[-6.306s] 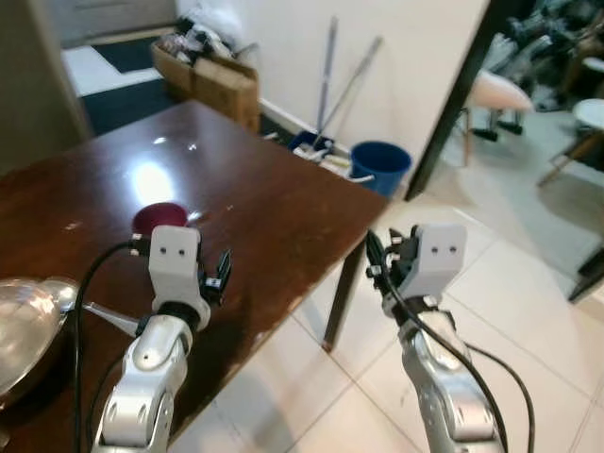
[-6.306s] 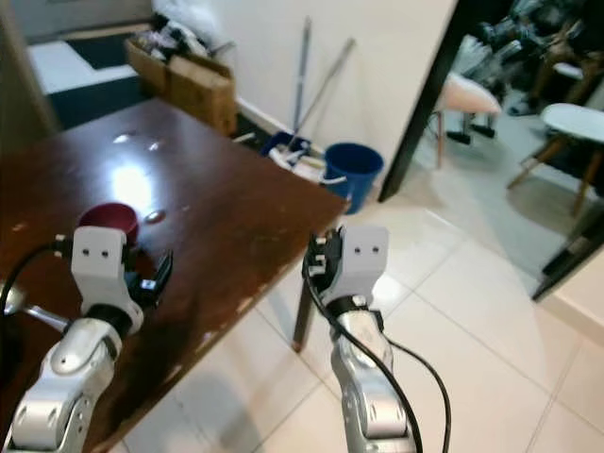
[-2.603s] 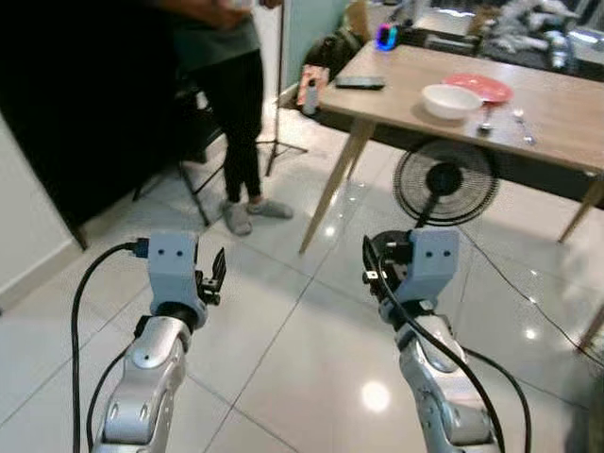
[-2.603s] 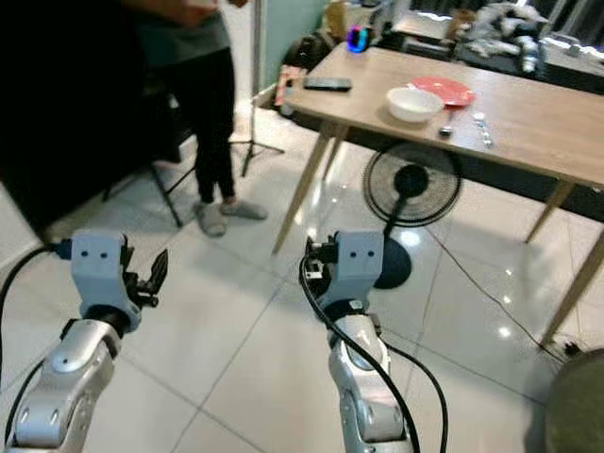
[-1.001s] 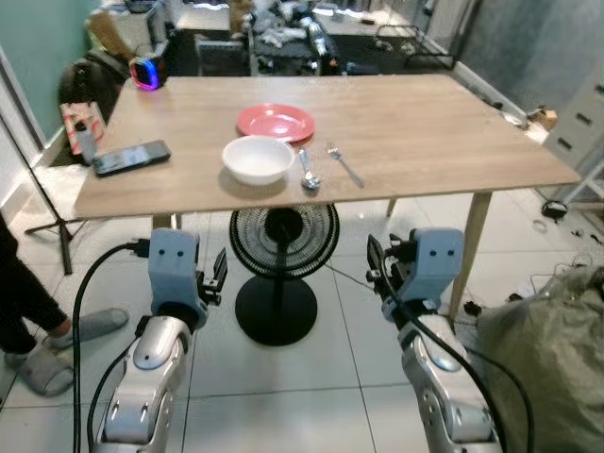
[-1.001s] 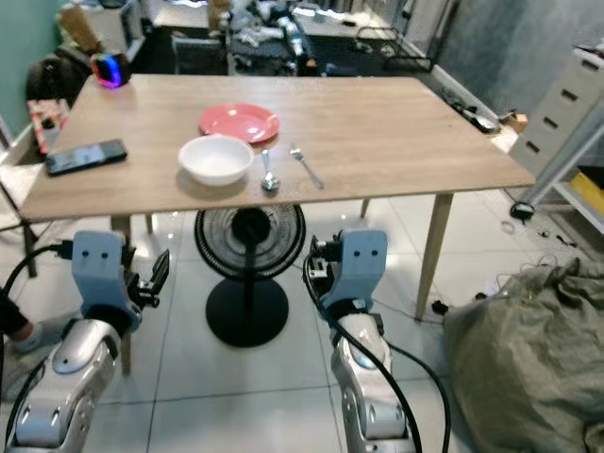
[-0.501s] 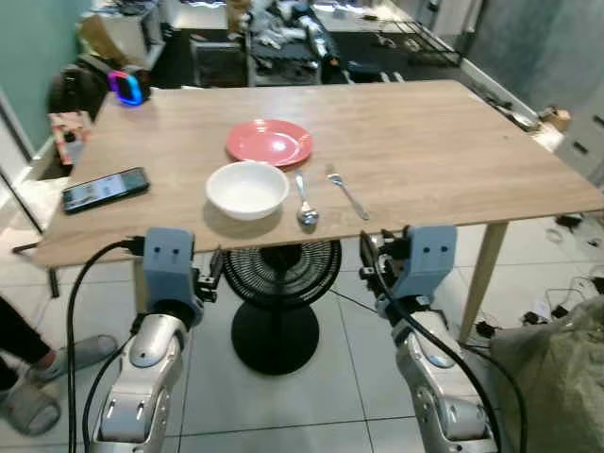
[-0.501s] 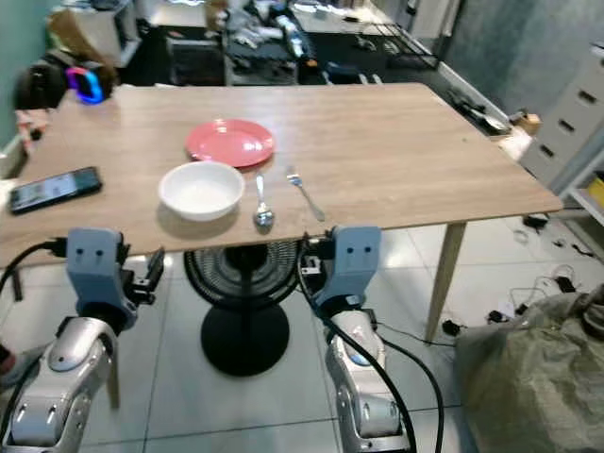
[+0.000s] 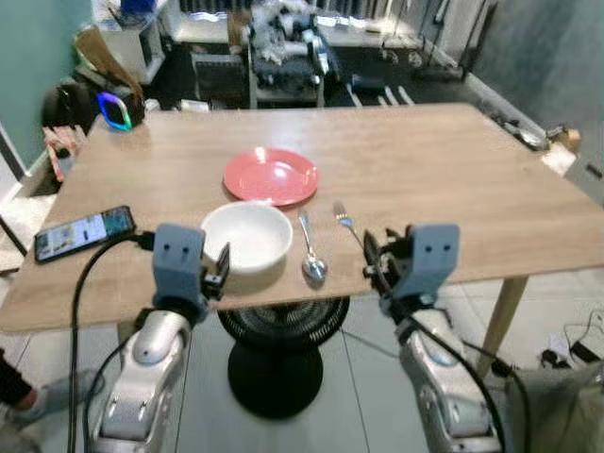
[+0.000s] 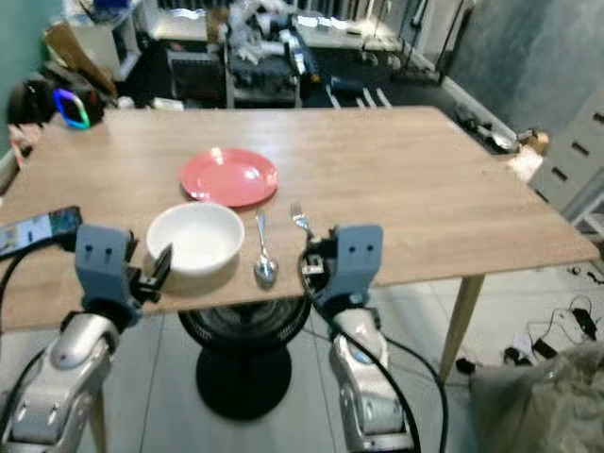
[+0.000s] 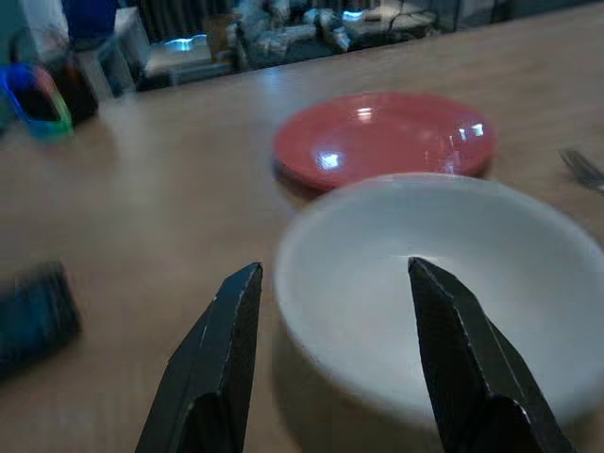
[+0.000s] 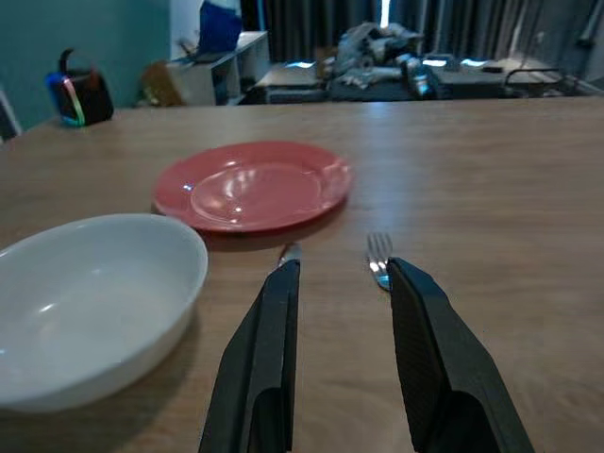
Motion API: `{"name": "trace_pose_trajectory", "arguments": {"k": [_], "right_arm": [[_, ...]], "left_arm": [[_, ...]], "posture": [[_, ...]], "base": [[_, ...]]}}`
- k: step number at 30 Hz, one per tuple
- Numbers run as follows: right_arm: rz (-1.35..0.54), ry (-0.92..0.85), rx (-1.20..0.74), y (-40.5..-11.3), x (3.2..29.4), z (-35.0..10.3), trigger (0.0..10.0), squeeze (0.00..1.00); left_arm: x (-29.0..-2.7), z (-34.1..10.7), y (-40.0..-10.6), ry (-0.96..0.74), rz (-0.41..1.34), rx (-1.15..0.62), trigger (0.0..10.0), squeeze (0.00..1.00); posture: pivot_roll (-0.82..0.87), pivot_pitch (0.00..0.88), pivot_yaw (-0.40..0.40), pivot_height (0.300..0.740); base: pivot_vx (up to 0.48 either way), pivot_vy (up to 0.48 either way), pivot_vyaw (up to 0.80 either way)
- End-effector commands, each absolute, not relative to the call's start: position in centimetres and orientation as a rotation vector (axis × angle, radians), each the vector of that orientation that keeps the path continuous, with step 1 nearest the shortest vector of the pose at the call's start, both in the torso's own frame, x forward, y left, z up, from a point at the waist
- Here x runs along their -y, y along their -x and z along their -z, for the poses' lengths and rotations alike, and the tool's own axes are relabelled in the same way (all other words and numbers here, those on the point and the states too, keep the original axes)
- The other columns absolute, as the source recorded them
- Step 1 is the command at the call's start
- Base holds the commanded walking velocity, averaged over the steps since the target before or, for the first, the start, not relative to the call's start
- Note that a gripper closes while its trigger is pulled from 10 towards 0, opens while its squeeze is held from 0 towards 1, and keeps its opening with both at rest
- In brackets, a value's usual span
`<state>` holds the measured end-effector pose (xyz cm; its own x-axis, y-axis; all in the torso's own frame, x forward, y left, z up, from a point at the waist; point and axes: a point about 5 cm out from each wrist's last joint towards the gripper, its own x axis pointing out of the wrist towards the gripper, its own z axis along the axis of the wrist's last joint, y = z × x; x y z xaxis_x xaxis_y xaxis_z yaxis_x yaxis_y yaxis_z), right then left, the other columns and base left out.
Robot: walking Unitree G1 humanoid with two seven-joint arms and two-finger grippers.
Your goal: Setting the table
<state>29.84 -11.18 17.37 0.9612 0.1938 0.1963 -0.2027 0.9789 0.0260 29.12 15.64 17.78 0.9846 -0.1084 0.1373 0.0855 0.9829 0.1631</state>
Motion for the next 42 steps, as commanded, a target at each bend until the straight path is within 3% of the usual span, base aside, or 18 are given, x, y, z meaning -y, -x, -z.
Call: {"name": "trace_pose_trajectory", "arguments": {"k": [1, 9, 21, 22, 23, 24, 36, 37, 38, 42], "right_arm": [[-0.229, -0.048, 0.178, -29.7, 11.2, -17.3, 10.0, 0.00], [-0.416, 0.056, 0.115, -29.2, 9.5, -17.1, 10.0, 0.00], [-0.460, 0.060, 0.000, -29.0, 8.6, -17.3, 10.0, 0.00], [-0.456, 0.058, -0.025, -29.1, 8.2, -16.9, 10.0, 0.33], [-0.453, 0.059, -0.045, -29.1, 7.9, -16.7, 10.0, 0.33], [-0.449, 0.054, -0.070, -29.1, 7.5, -16.3, 10.0, 1.00], [-0.426, -0.068, -0.243, -30.3, 5.7, -14.5, 10.0, 1.00], [-0.423, -0.156, -0.280, -30.5, 5.4, -14.5, 10.0, 0.72], [-0.425, -0.272, -0.319, -30.8, 4.8, -14.7, 10.0, 0.00], [-0.460, -0.353, -0.351, -30.9, 4.1, -15.2, 10.0, 0.00]], "left_arm": [[-14.9, -18.5, -28.7, -0.186, 0.141, 0.182, 10.0, 0.00], [-14.6, -19.3, -28.0, -0.223, 0.257, 0.174, 10.0, 0.00], [-15.4, -20.6, -27.7, -0.249, 0.315, 0.133, 10.0, 0.00], [-15.5, -20.6, -27.7, -0.248, 0.311, 0.130, 10.0, 0.00], [-15.5, -20.7, -27.8, -0.246, 0.312, 0.125, 10.0, 0.00], [-15.5, -20.7, -27.8, -0.251, 0.309, 0.121, 10.0, 0.00], [-14.4, -21.2, -27.9, -0.258, 0.311, 0.117, 10.0, 0.00], [-14.5, -21.4, -27.8, -0.290, 0.331, 0.120, 10.0, 0.00], [-14.9, -21.7, -27.4, -0.343, 0.378, 0.116, 10.0, 0.00], [-16.2, -22.1, -27.1, -0.391, 0.386, 0.105, 10.0, 0.00]], "posture": [[-0.01, 0.034, 0.052, 0.740], [0.00, 0.036, 0.053, 0.740], [0.02, 0.044, 0.046, 0.740], [0.02, 0.046, 0.043, 0.740], [0.02, 0.047, 0.042, 0.740], [0.03, 0.050, 0.039, 0.740], [0.04, 0.080, 0.023, 0.740], [0.05, 0.091, 0.015, 0.740], [0.05, 0.097, 0.008, 0.740], [0.06, 0.103, -0.005, 0.740]], "base": [[0.000, 0.000, 0.00], [0.000, 0.000, 0.00], [0.000, 0.000, 0.00], [0.000, 0.000, 0.00], [0.000, 0.000, 0.00], [0.000, 0.000, 0.00], [0.000, 0.000, 0.00], [0.000, 0.000, 0.00], [0.000, 0.000, 0.00], [0.000, 0.000, 0.00]]}}
